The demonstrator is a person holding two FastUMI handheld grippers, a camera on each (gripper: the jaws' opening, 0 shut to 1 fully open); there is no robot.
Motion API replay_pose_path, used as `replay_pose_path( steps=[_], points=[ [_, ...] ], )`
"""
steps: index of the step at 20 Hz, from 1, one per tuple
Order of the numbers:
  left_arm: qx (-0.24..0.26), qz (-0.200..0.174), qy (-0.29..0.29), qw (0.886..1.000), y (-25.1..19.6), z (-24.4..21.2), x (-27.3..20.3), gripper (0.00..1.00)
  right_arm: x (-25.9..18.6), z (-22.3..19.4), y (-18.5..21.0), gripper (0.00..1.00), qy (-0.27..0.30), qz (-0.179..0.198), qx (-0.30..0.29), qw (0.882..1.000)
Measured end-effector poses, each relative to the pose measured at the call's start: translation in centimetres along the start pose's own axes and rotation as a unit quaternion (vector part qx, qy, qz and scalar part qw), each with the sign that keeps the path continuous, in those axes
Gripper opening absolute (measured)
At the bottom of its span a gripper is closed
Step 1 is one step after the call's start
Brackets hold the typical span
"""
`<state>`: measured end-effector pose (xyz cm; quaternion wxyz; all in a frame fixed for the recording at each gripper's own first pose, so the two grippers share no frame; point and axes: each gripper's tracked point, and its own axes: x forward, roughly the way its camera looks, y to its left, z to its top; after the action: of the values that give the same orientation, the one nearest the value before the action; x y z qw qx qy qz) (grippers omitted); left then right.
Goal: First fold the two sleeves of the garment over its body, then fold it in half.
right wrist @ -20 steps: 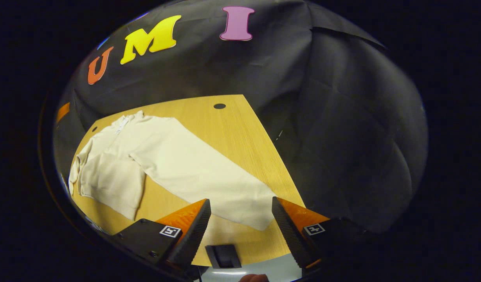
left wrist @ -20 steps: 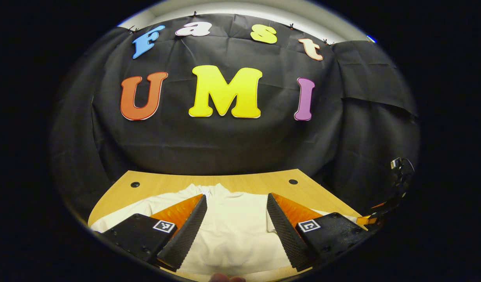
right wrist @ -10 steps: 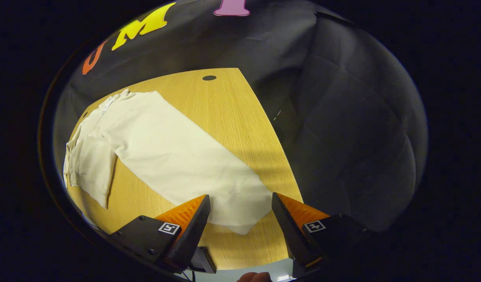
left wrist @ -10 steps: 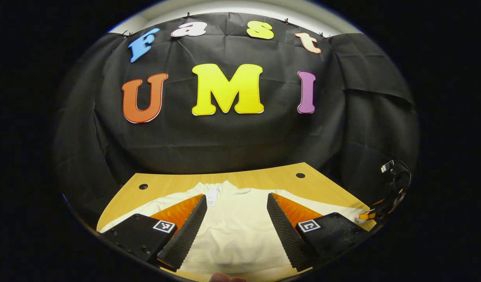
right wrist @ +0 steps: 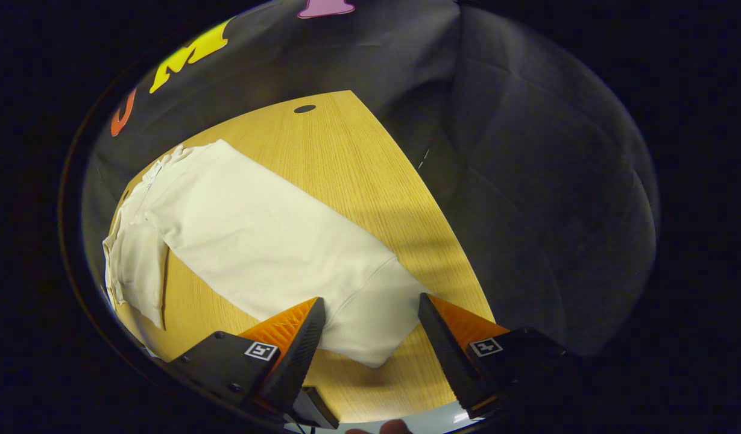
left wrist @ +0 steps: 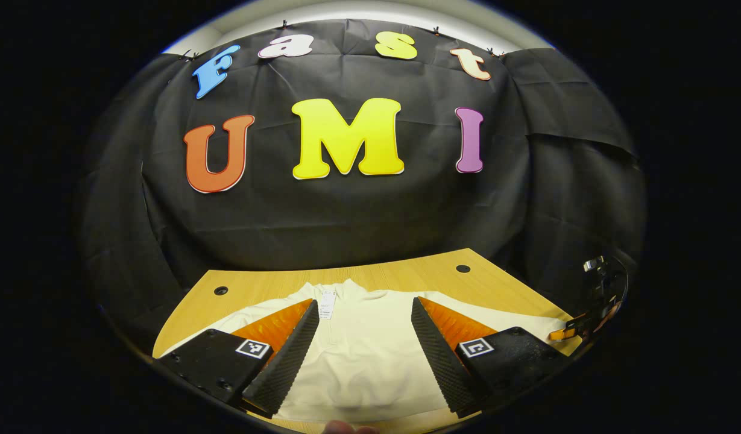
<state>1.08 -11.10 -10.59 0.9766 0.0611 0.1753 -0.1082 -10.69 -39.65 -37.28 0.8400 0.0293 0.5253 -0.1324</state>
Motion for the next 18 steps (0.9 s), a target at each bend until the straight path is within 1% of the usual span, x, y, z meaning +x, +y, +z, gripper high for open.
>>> replay_pose_path(
  steps=[1, 2, 3, 4, 5, 6, 7, 8, 10, 11, 12, 13, 14, 15, 18],
  points=[
    [0.000, -0.002, 0.001, 1.000, -0.1, 0.0, 0.1, 0.98, -0.1, -0.1, 0.2, 0.96, 0.002, 0.000, 0.009, 1.000],
    [-0.001, -0.004, 0.002, 1.000, -0.2, -0.1, 0.2, 0.98, -0.3, 0.0, 0.2, 0.96, -0.001, 0.000, 0.016, 1.000],
    [-0.002, -0.006, 0.004, 1.000, -0.3, -0.1, 0.3, 0.98, -0.1, 0.2, 0.2, 0.93, -0.006, -0.002, 0.018, 1.000],
    [-0.002, -0.009, 0.006, 1.000, -0.5, -0.2, 0.3, 0.98, 0.0, 0.2, 0.2, 0.86, -0.015, -0.004, 0.022, 1.000],
    [-0.002, -0.010, 0.007, 1.000, -0.6, -0.3, 0.3, 0.98, 0.0, 0.2, 0.2, 0.58, -0.018, -0.004, 0.025, 1.000],
    [-0.001, -0.011, 0.007, 1.000, -0.6, -0.3, 0.2, 0.98, -0.1, 0.3, 0.1, 0.48, -0.016, -0.003, 0.028, 0.999],
    [-0.001, -0.011, 0.007, 1.000, -0.5, -0.1, 0.2, 0.98, 0.0, 0.2, 0.1, 0.48, -0.010, -0.003, 0.031, 0.999],
    [-0.001, -0.011, 0.007, 1.000, -0.5, -0.2, 0.2, 0.98, -0.1, 0.6, 0.2, 0.46, -0.007, -0.001, 0.043, 0.999],
    [-0.002, -0.012, 0.009, 1.000, -0.4, -0.2, 0.1, 0.98, 0.0, 0.4, 0.2, 0.16, 0.005, -0.005, 0.048, 0.999],
    [-0.003, -0.011, 0.008, 1.000, -0.2, -0.3, 0.1, 0.98, -0.4, 0.6, 0.0, 0.16, 0.005, -0.005, 0.045, 0.999],
    [-0.004, -0.008, 0.008, 1.000, 0.1, -0.2, -0.1, 0.98, 0.4, 0.5, 0.0, 0.16, 0.012, -0.006, 0.056, 0.998],
    [-0.004, -0.005, 0.008, 1.000, 0.3, -0.2, -0.2, 0.98, 0.1, 0.8, 0.1, 0.06, 0.007, -0.003, 0.068, 0.998],
    [-0.004, -0.002, 0.008, 1.000, 0.6, -0.3, -0.4, 0.98, -0.1, 0.8, 0.3, 0.04, 0.006, 0.002, 0.081, 0.997],
    [-0.003, 0.001, 0.008, 1.000, 0.9, -0.3, -0.6, 0.98, -0.5, 1.1, 0.3, 0.06, -0.002, 0.005, 0.093, 0.996],
    [-0.002, 0.011, 0.005, 1.000, 1.9, -0.3, -0.8, 0.98, -2.2, 2.2, 0.7, 0.06, -0.027, 0.014, 0.117, 0.993]
  ],
)
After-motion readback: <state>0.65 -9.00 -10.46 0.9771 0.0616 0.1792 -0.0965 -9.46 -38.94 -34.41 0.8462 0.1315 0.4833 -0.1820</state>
